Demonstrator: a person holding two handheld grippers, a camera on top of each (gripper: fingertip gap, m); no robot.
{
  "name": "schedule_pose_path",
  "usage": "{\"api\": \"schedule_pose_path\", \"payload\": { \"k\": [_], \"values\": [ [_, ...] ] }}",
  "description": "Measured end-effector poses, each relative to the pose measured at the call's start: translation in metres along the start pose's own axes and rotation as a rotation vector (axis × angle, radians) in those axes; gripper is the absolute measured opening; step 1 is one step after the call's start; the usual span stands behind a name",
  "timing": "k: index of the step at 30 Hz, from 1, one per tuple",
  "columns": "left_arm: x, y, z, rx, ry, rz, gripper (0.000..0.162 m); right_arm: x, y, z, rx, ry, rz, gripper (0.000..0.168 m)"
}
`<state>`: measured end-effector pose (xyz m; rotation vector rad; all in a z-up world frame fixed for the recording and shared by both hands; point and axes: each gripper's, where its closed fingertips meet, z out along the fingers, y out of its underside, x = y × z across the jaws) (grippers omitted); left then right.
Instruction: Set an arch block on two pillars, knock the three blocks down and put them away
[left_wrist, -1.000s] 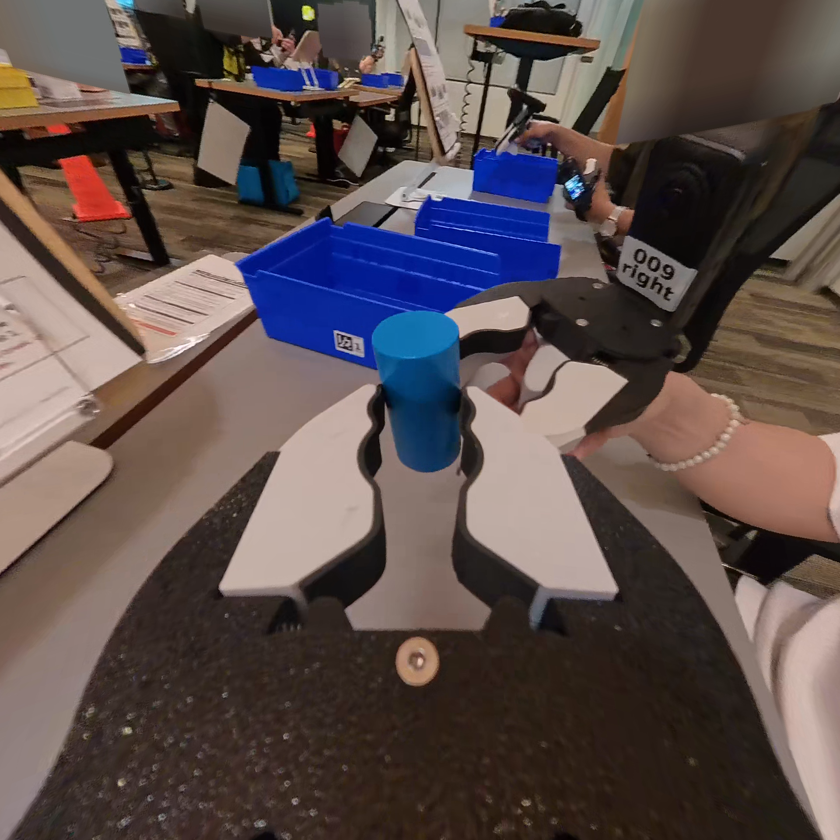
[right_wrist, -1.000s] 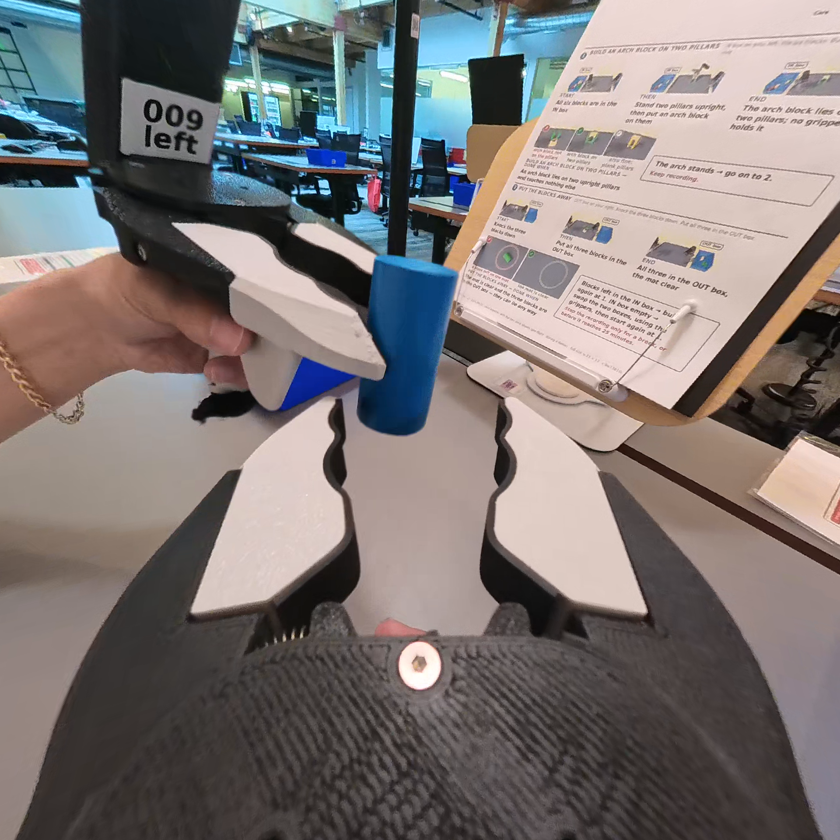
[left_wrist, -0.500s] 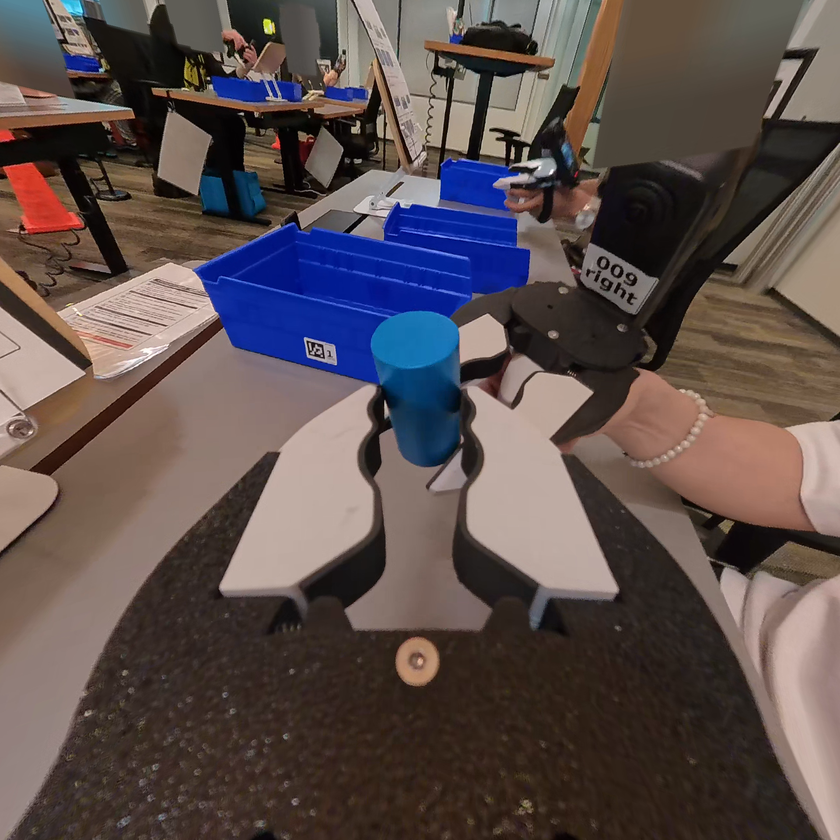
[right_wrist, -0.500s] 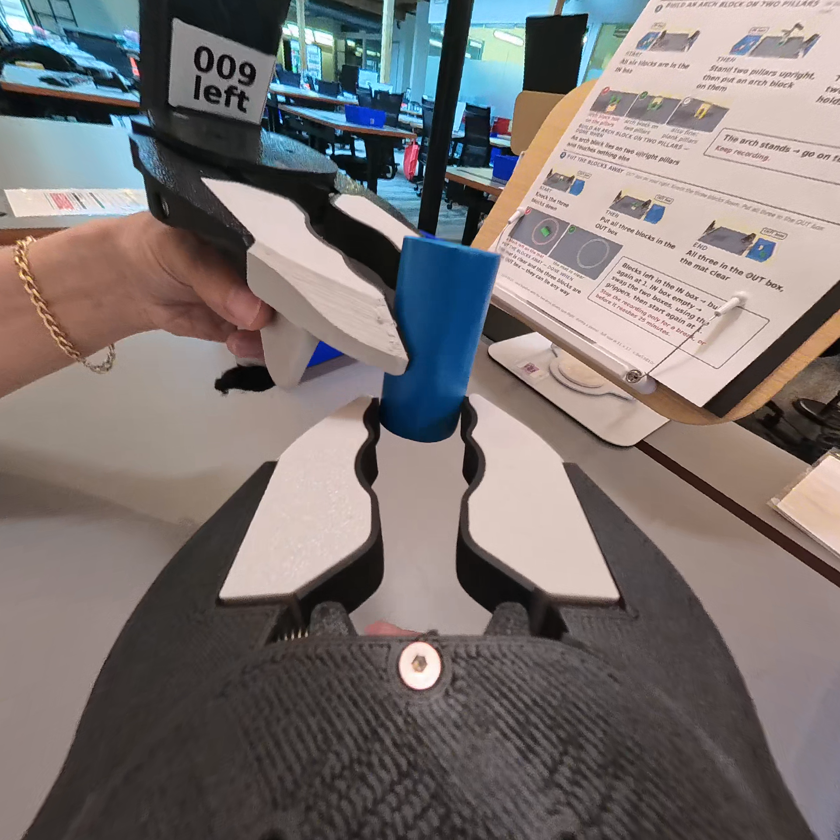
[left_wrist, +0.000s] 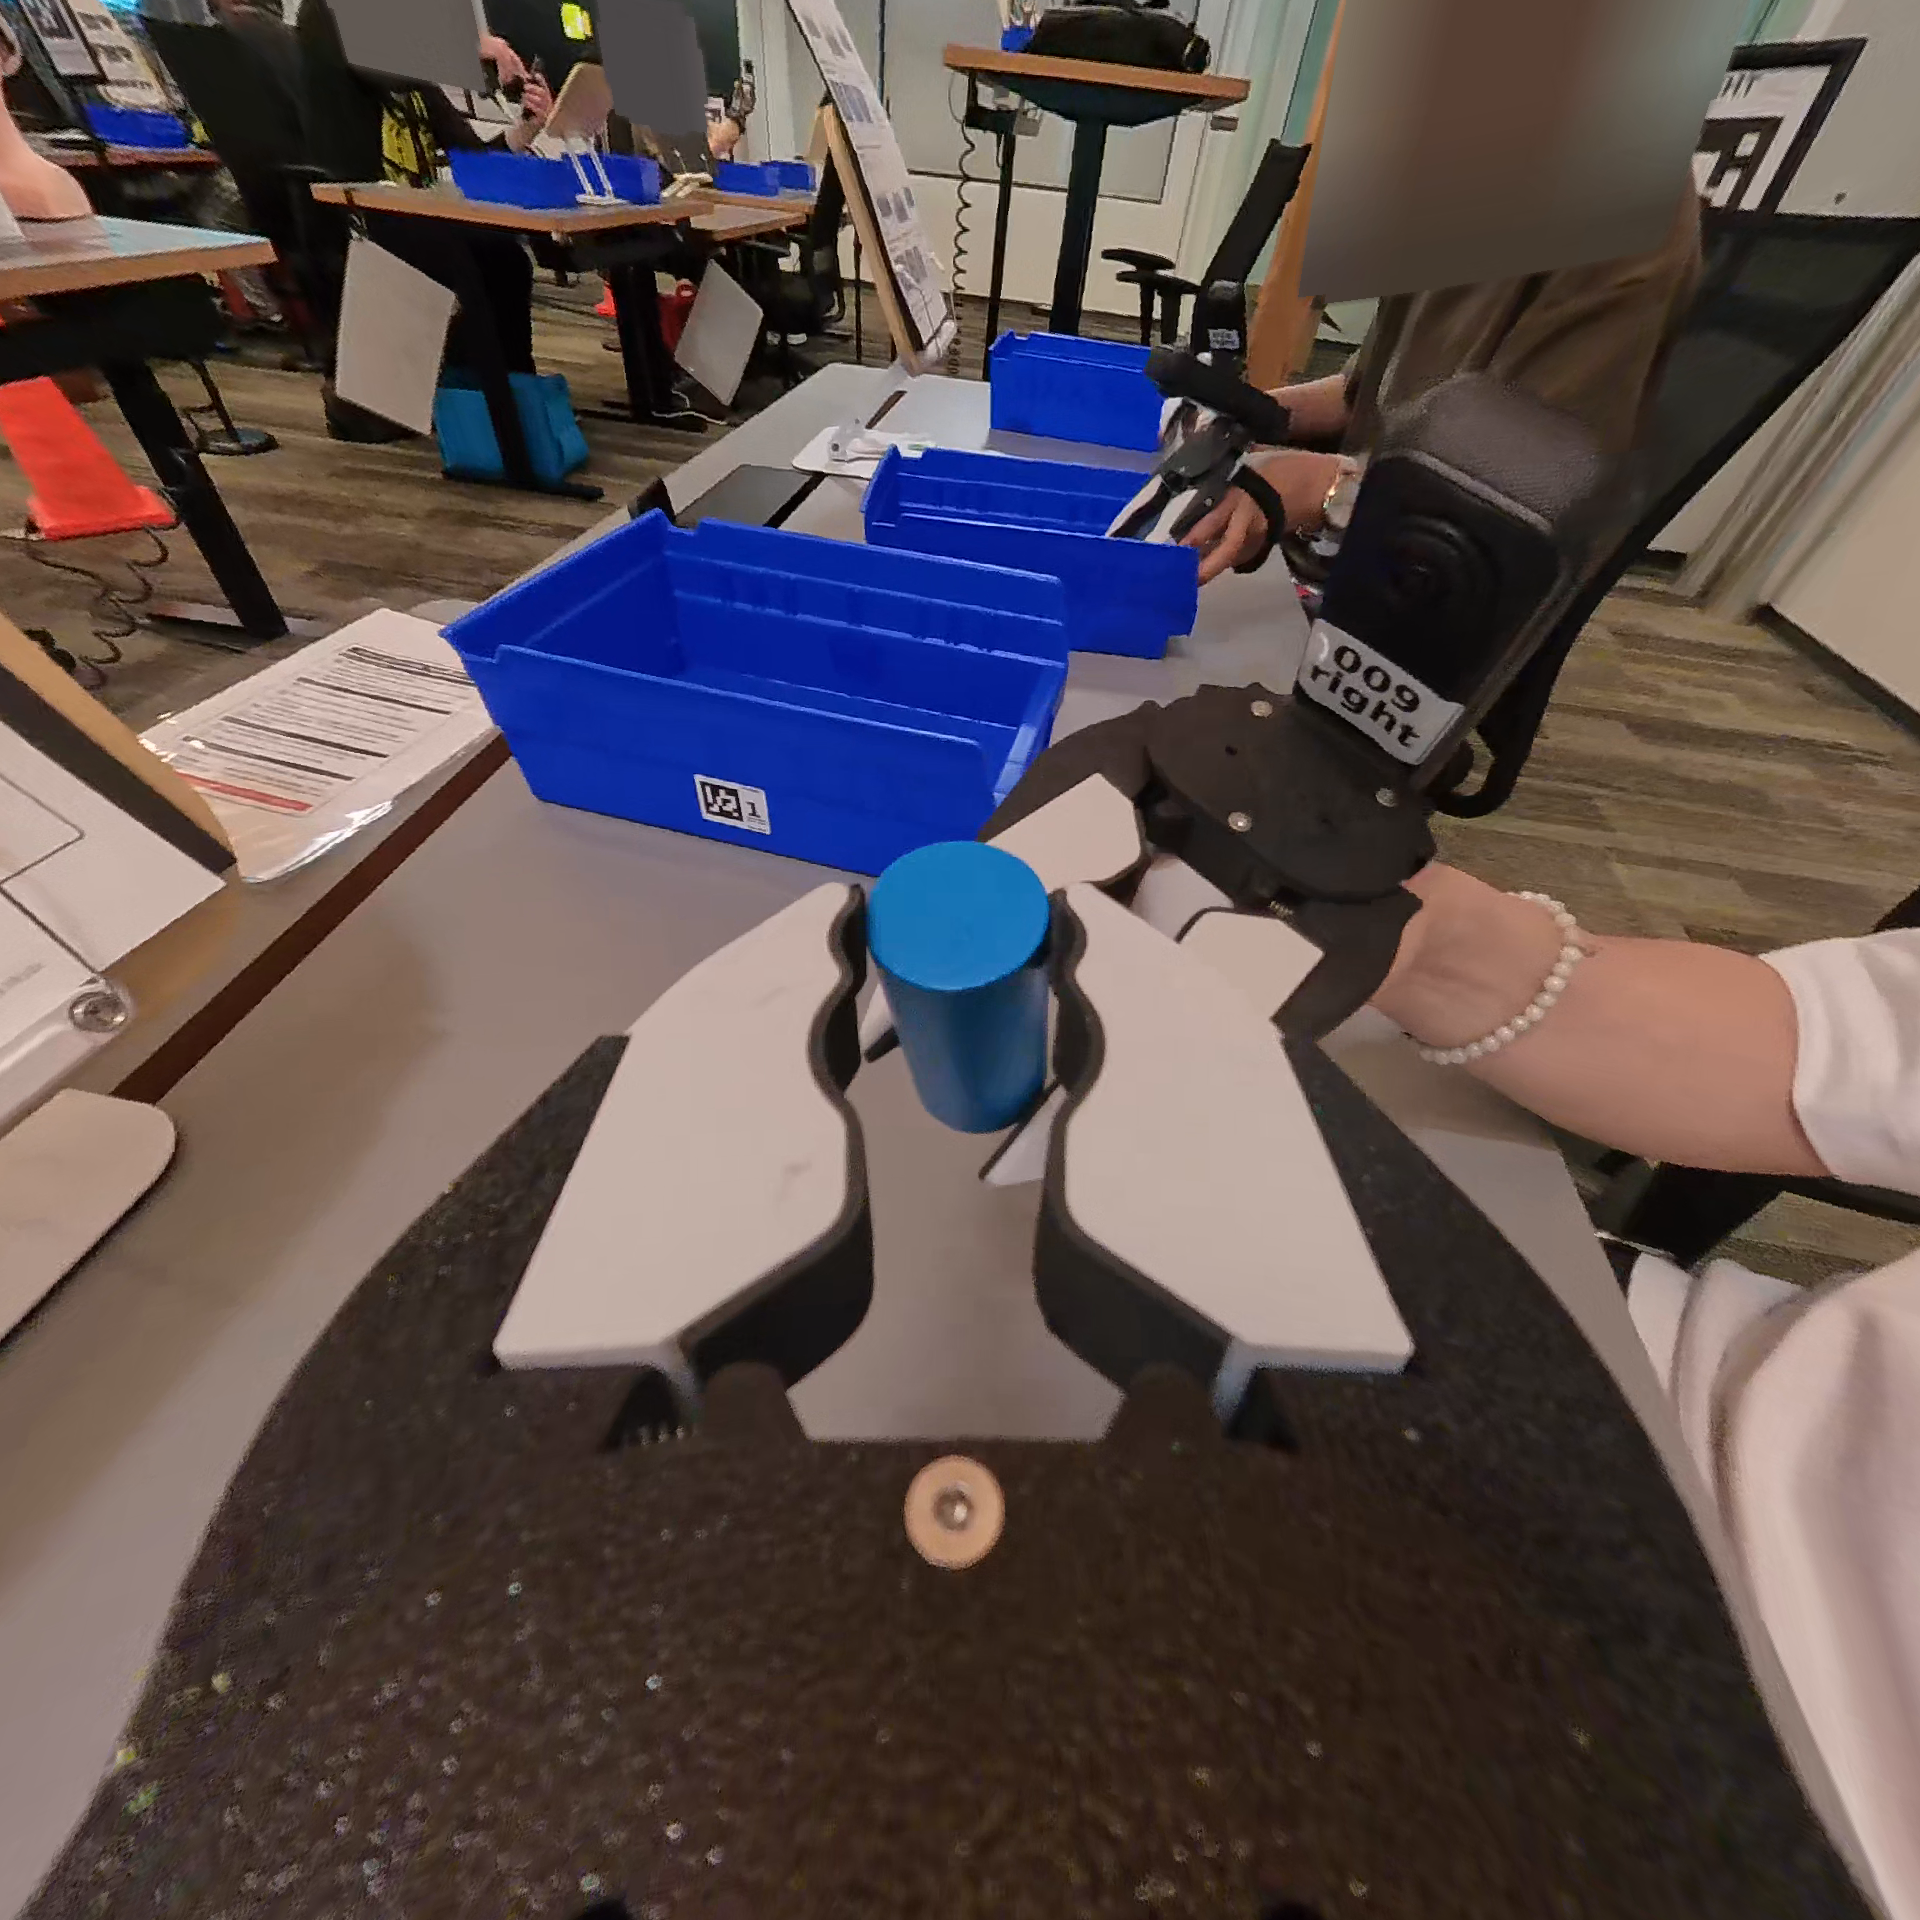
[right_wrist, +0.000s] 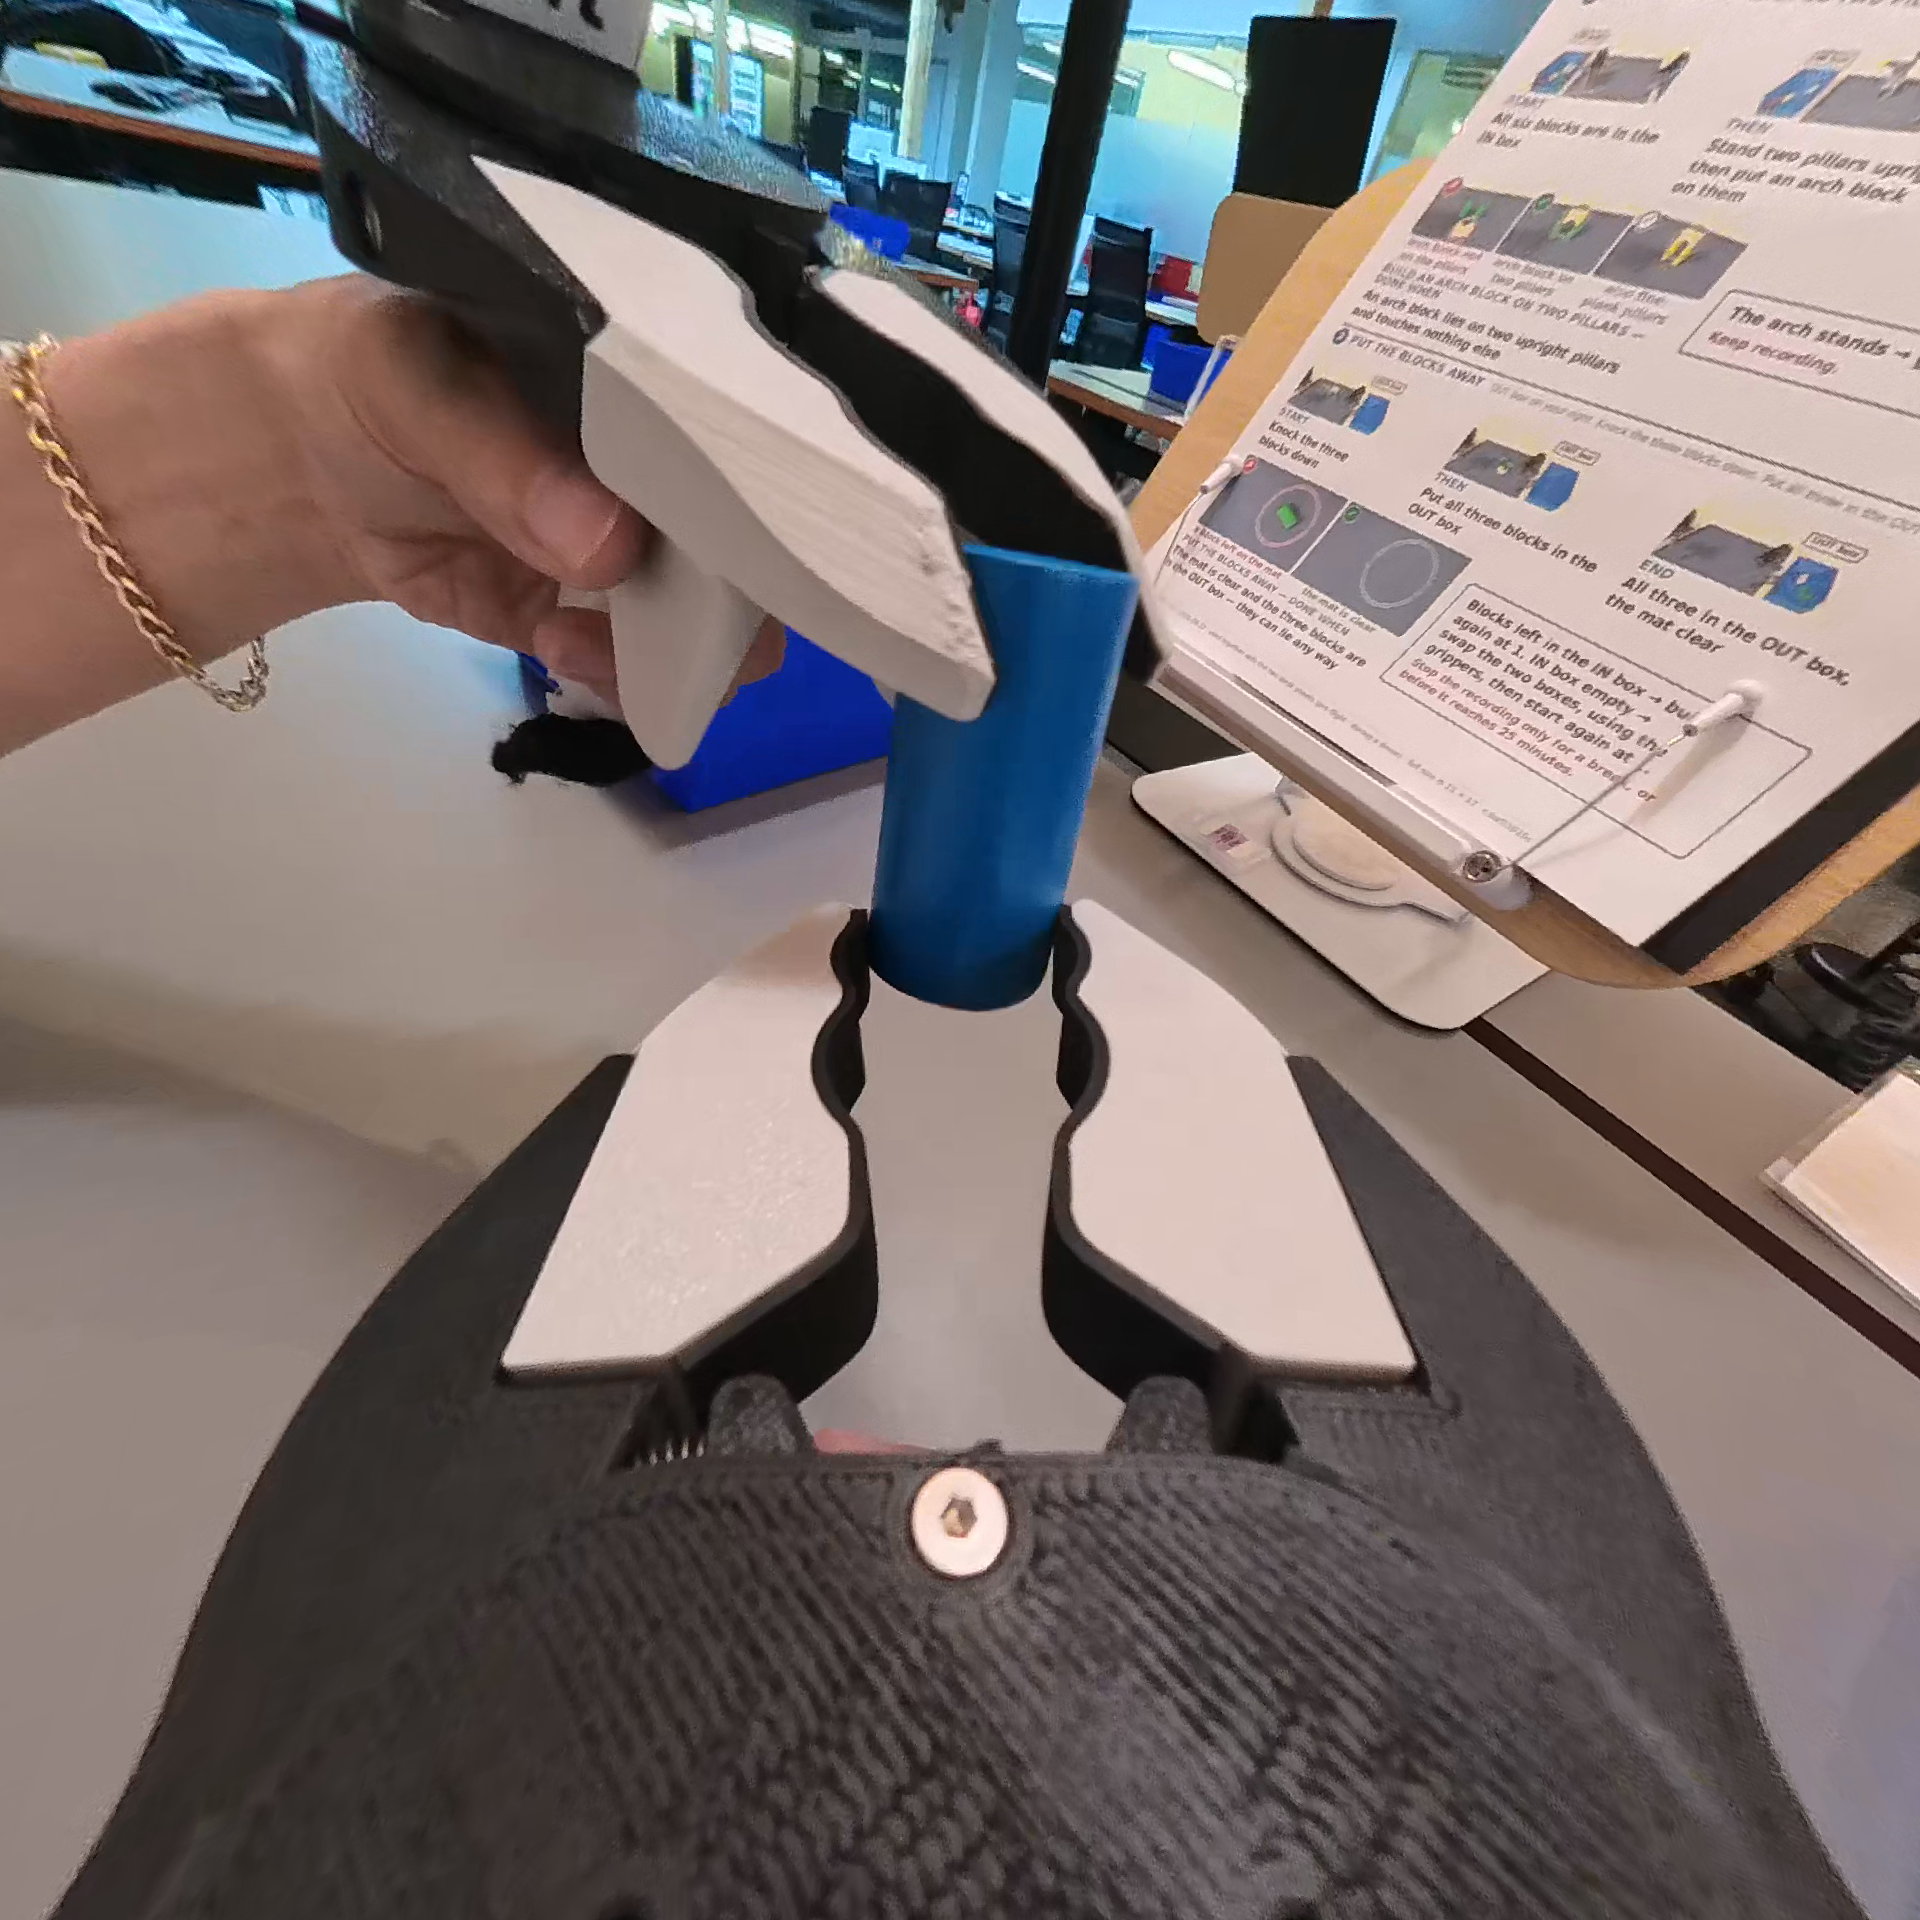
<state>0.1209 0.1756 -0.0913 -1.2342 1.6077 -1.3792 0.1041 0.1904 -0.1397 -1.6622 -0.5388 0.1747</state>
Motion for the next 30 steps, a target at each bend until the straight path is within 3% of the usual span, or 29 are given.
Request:
{"api": "schedule_pose_path", "payload": {
  "k": [4, 6, 11, 19, 30],
  "values": [
    [-0.004, 0.008, 0.003, -0.042, -0.024, 0.043, 0.033, 0.009, 0.013, -0.001, -0.064, 0.048, 0.015, 0.034],
    [-0.020, 0.016, 0.001, -0.082, -0.099, 0.074, 0.033, 0.013, 0.027, -0.008, -0.136, 0.043, 0.024, 0.053],
    [-0.078, 0.057, 0.000, -0.169, -0.320, 0.085, 0.033, 0.035, 0.045, -0.033, -0.199, 0.118, 0.057, 0.075],
    [-0.126, 0.129, 0.011, -0.239, -0.407, -0.023, 0.033, 0.049, 0.051, -0.052, -0.146, 0.147, 0.119, 0.075],
    [-0.133, 0.143, 0.019, -0.259, -0.364, -0.014, 0.033, 0.054, 0.056, -0.056, -0.157, 0.162, 0.113, 0.075]
  ]
}}
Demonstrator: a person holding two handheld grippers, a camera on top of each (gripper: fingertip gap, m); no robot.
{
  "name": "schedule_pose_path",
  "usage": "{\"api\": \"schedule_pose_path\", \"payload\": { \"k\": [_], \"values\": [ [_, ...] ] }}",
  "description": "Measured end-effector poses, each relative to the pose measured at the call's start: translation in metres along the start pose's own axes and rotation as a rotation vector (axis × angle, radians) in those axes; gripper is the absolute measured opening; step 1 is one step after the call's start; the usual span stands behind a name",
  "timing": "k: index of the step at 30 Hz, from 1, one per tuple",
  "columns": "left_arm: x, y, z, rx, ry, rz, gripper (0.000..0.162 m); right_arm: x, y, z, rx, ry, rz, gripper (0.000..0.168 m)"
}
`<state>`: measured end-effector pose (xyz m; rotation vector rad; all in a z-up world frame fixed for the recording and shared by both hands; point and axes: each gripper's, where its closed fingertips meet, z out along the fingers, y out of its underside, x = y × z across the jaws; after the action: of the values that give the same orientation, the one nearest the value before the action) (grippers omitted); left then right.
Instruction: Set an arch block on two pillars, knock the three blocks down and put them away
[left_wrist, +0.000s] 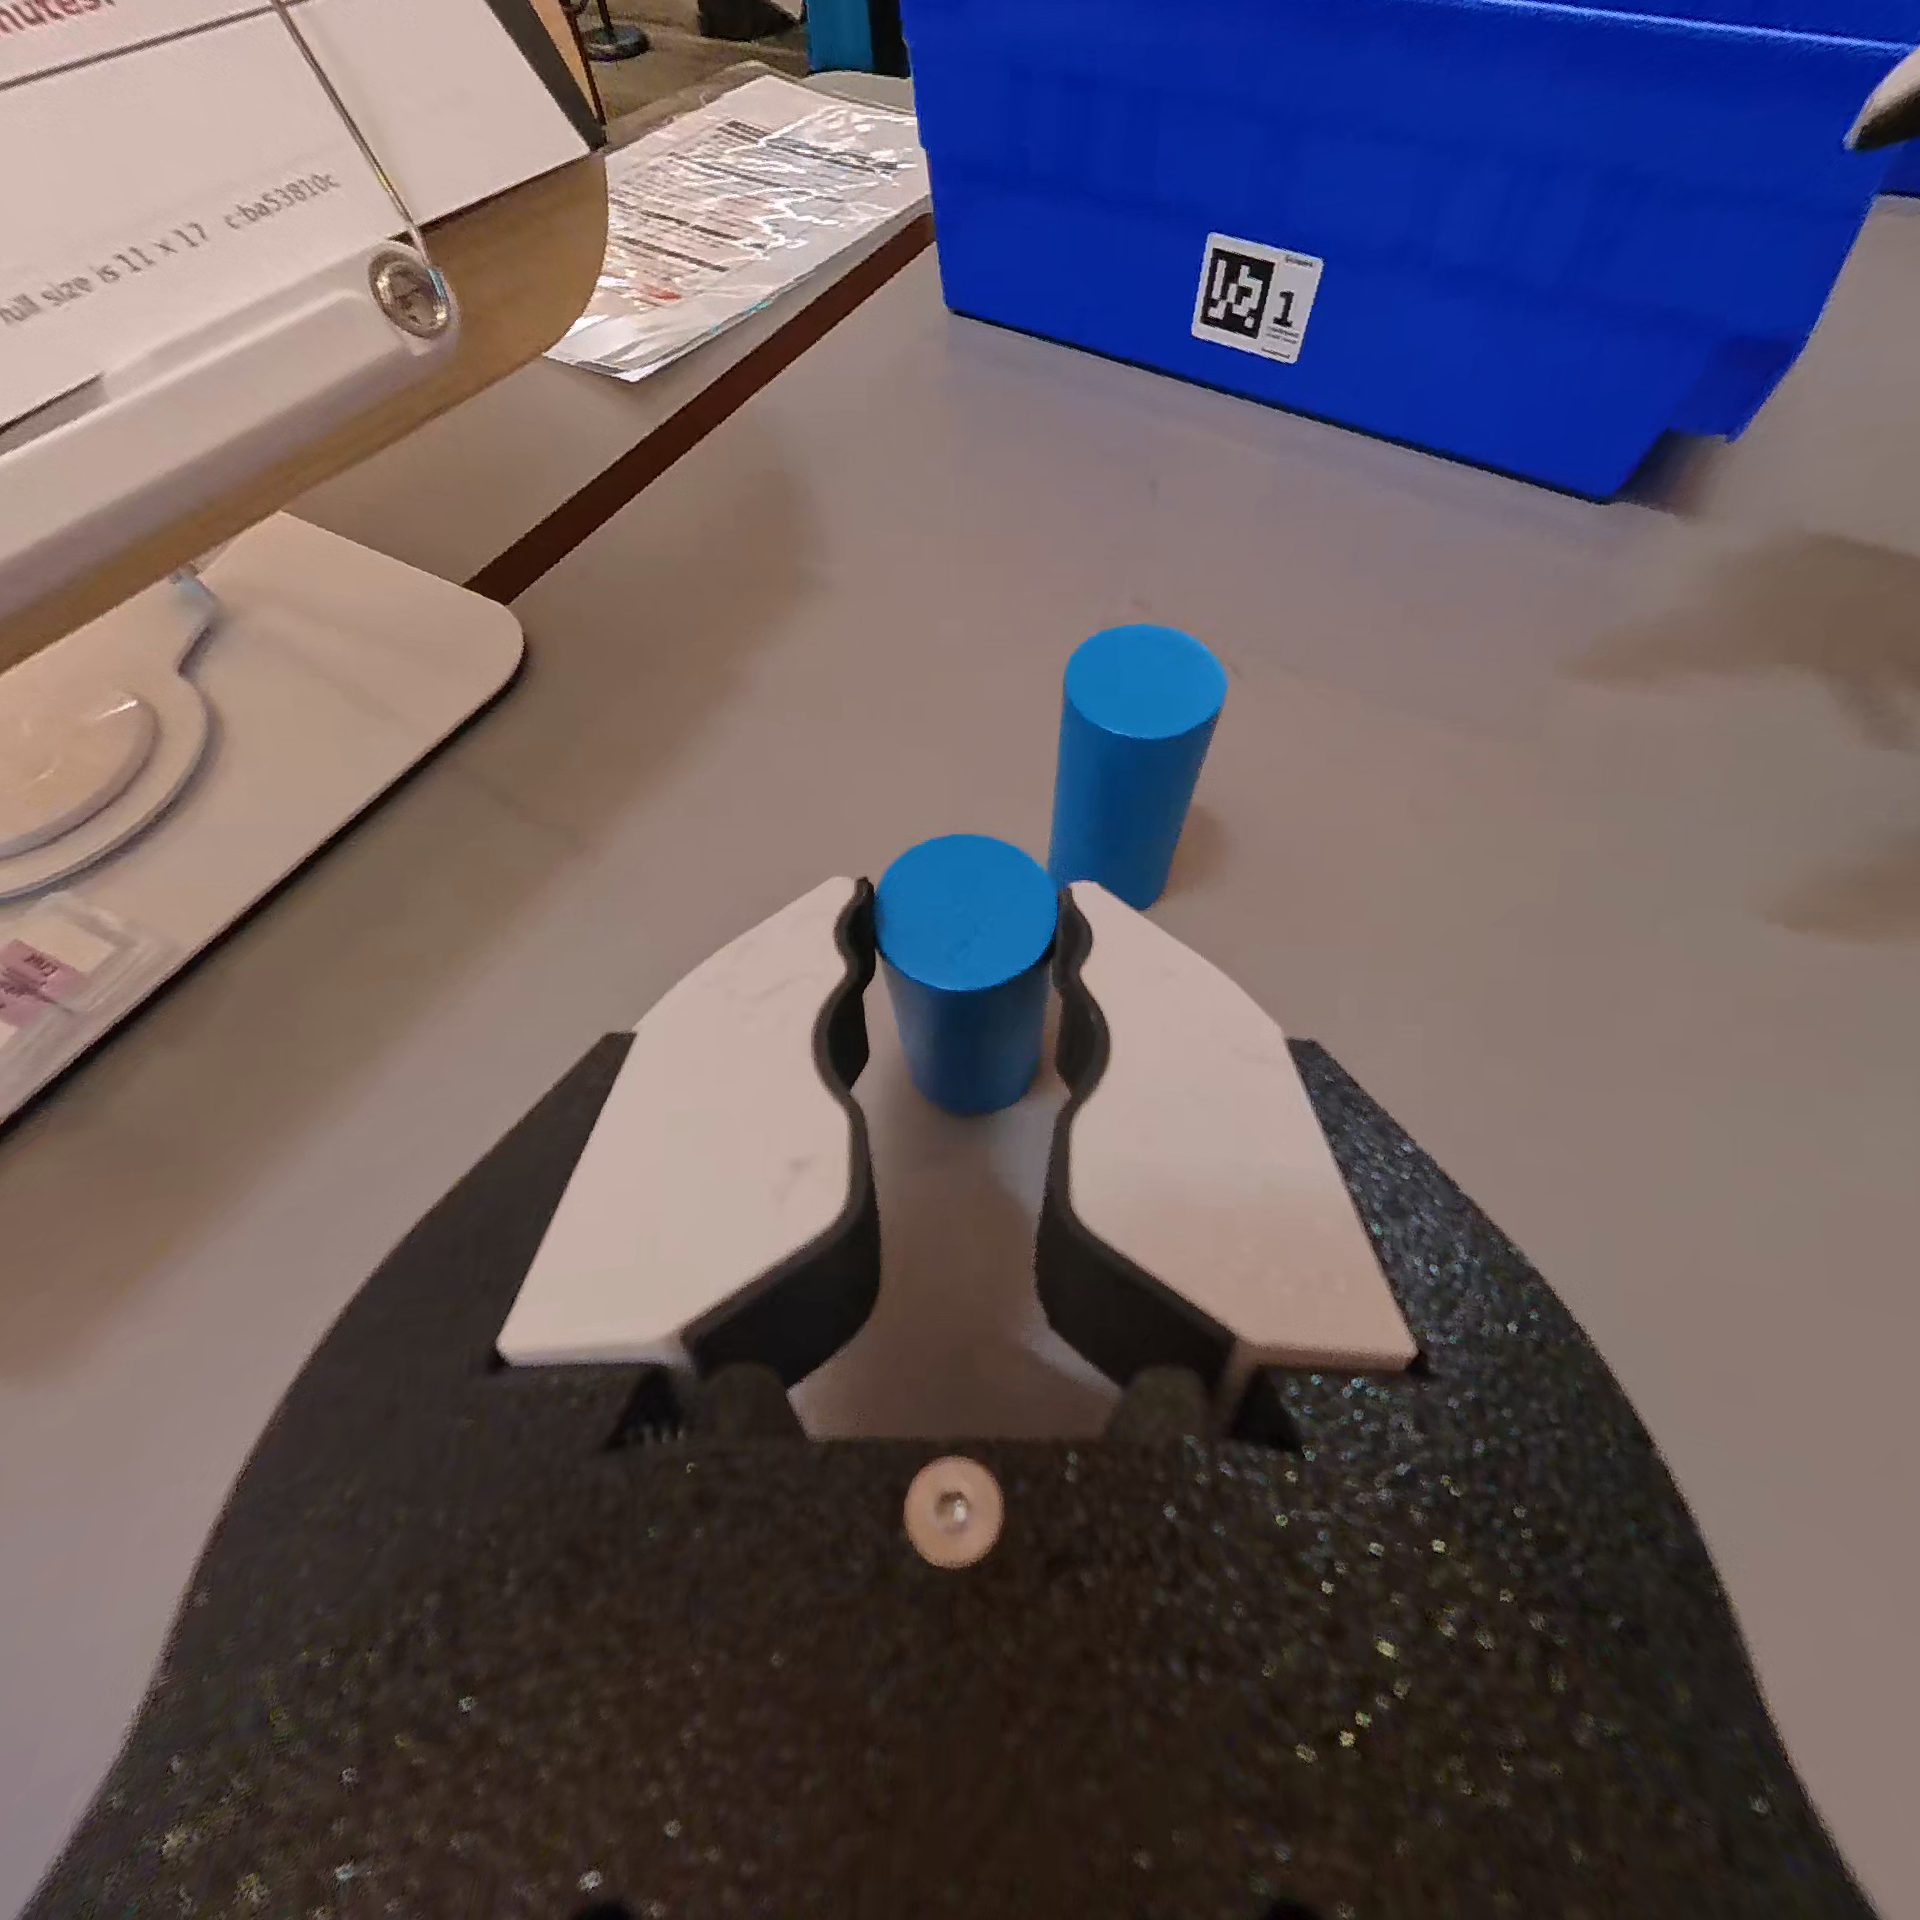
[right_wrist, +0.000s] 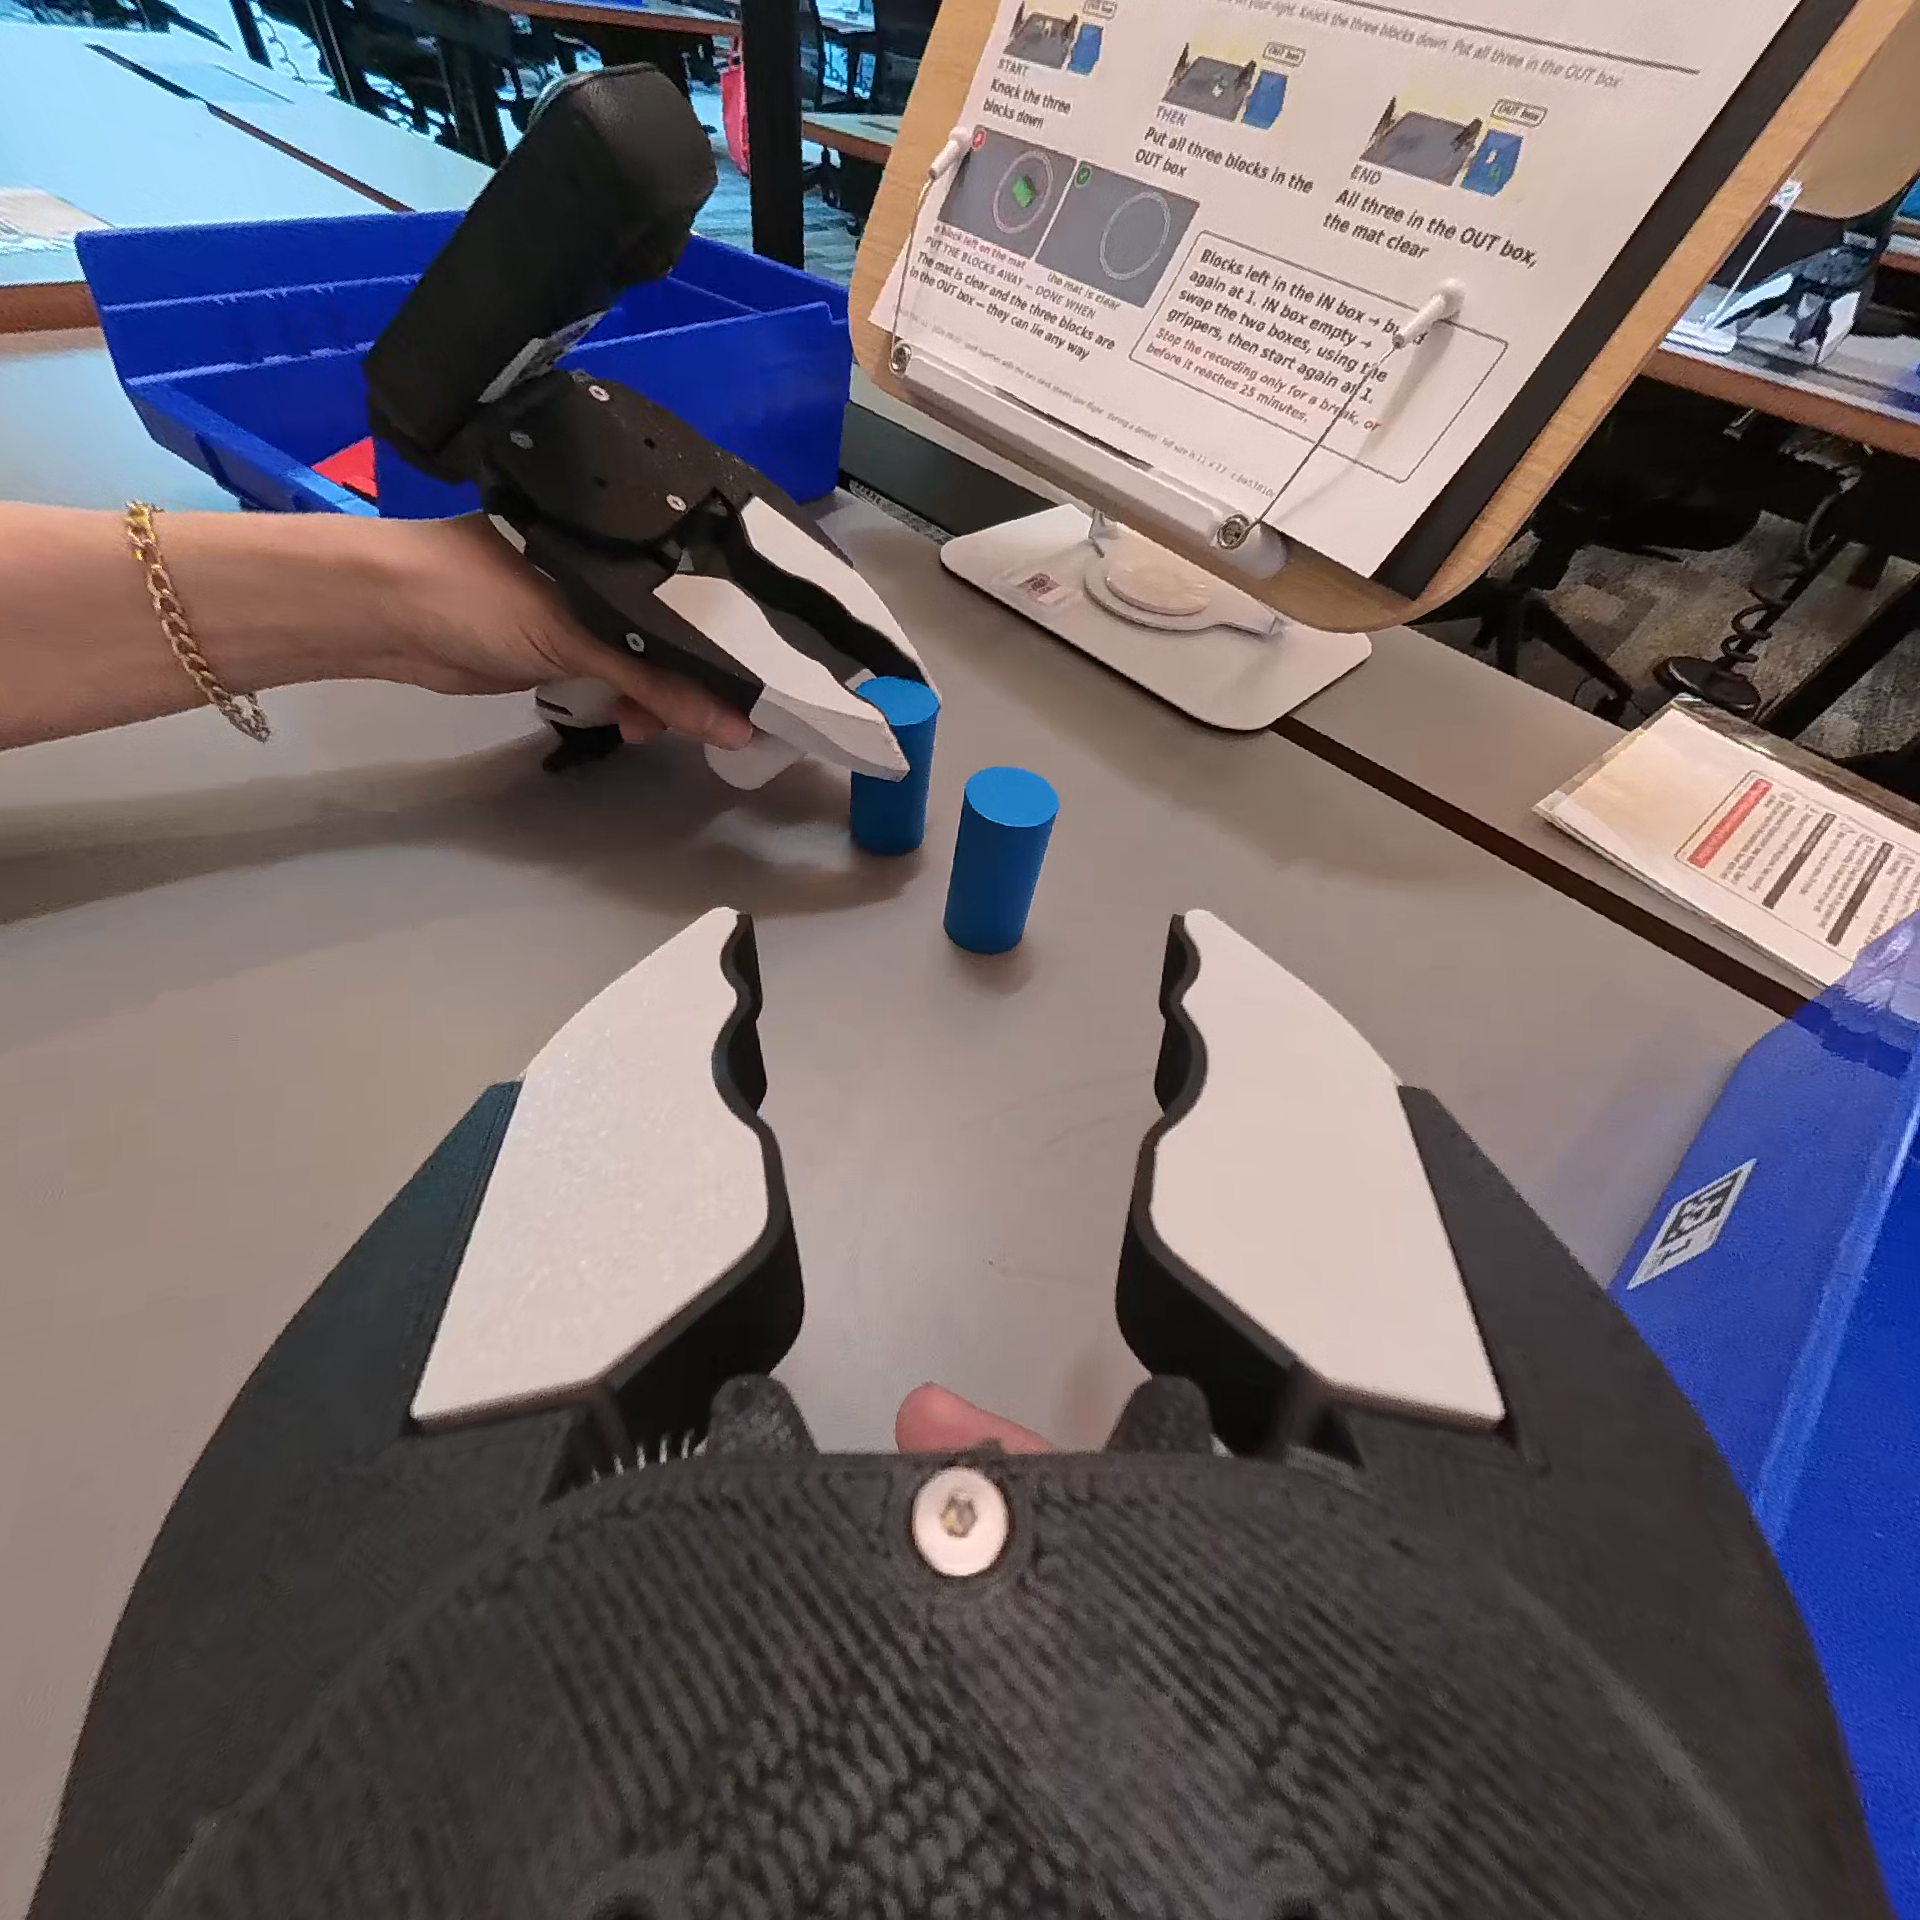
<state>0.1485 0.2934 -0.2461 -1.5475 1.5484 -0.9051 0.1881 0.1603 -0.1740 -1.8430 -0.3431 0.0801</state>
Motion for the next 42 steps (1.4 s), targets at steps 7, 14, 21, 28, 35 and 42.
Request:
{"api": "schedule_pose_path", "payload": {
  "k": [7, 14, 21, 28, 35, 42],
  "values": [
    [-0.001, 0.000, -0.001, -0.004, 0.006, -0.033, 0.033, -0.003, 0.001, 0.001, -0.008, -0.010, -0.004, 0.075],
    [0.002, 0.009, 0.002, -0.064, 0.001, -0.009, 0.045, -0.008, 0.003, 0.003, -0.027, -0.024, -0.019, 0.075],
    [0.009, -0.011, -0.030, 0.037, -0.025, -0.065, 0.073, -0.009, 0.000, 0.000, -0.021, -0.027, -0.025, 0.075],
    [-0.022, -0.069, -0.155, 0.199, -0.242, -0.029, 0.063, -0.005, 0.001, -0.002, -0.021, -0.016, -0.010, 0.075],
    [-0.124, 0.009, -0.243, -0.212, -0.451, -0.331, 0.062, -0.009, -0.003, -0.004, -0.022, -0.020, -0.040, 0.075],
    [-0.160, 0.080, -0.229, -0.567, -0.390, -0.547, 0.059, -0.015, 0.001, 0.001, -0.041, -0.044, -0.046, 0.075]
  ]
}}
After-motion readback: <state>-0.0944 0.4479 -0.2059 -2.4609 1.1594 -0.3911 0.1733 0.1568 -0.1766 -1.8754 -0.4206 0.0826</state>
